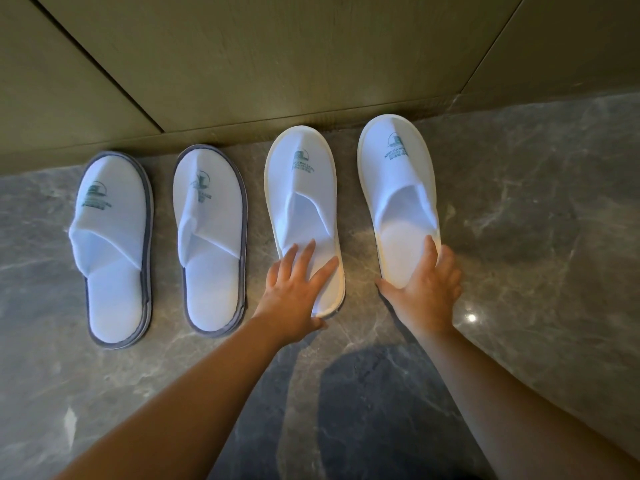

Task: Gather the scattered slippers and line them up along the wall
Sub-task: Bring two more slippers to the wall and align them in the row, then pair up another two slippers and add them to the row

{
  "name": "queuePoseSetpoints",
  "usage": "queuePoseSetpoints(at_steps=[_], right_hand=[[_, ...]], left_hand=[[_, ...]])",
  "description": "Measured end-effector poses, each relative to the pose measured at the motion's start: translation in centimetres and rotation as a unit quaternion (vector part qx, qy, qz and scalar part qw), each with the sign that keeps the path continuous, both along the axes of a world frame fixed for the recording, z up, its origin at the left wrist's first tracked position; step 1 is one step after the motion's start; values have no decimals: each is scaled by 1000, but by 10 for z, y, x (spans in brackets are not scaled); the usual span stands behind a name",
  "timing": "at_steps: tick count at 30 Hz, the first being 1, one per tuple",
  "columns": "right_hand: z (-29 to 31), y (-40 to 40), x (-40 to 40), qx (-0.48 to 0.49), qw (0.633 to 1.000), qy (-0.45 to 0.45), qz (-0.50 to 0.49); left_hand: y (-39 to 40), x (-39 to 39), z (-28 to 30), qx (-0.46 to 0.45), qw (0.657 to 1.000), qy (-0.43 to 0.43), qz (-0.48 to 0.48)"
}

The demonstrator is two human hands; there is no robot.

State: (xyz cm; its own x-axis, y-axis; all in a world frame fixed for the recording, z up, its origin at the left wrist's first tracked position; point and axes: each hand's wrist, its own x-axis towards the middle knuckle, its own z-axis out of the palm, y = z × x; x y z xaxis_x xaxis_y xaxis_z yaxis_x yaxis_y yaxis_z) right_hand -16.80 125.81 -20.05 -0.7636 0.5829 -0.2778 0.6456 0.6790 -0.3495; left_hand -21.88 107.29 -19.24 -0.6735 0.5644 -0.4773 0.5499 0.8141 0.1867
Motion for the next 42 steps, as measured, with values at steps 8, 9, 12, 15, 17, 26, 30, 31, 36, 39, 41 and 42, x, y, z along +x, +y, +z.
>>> queuePoseSetpoints(at_steps=[8,9,12,15,17,26,30,31,36,39,41,42], right_hand=[[0,-1,0,2,1000,-14,8],[0,-1,0,3,1000,-15,9],[2,-2,-1,5,1000,-20,9],[7,-3,-2,10,999,-36,18],[19,-3,-6,15,999,-35,30],[214,-38,-19,-46,988,21,146],[354,-89,-18,-107,977,35,184],[393,-103,-19,-129,973,34,190],[576,-182,-20,-233,941,34,242],[659,-226,-18,-278,920,39,273],[699,-250,-13,-306,903,40,299],[714,-260,-11,-318,893,41,316]], left_hand=[[0,0,1,-5,1000,-3,1],[0,0,1,-2,1000,-2,3],[0,0,1,3,1000,0,4],[0,-1,5,15,1000,-16,20],[1,-5,15,26,998,-31,43],[-34,-16,220,103,980,-87,147],[-82,-6,364,128,960,-109,225],[-96,-3,402,131,956,-108,241],[-168,18,582,146,939,-73,301],[-211,34,666,166,919,-45,354],[-235,47,707,179,901,-14,395],[-245,54,723,184,890,2,417]])
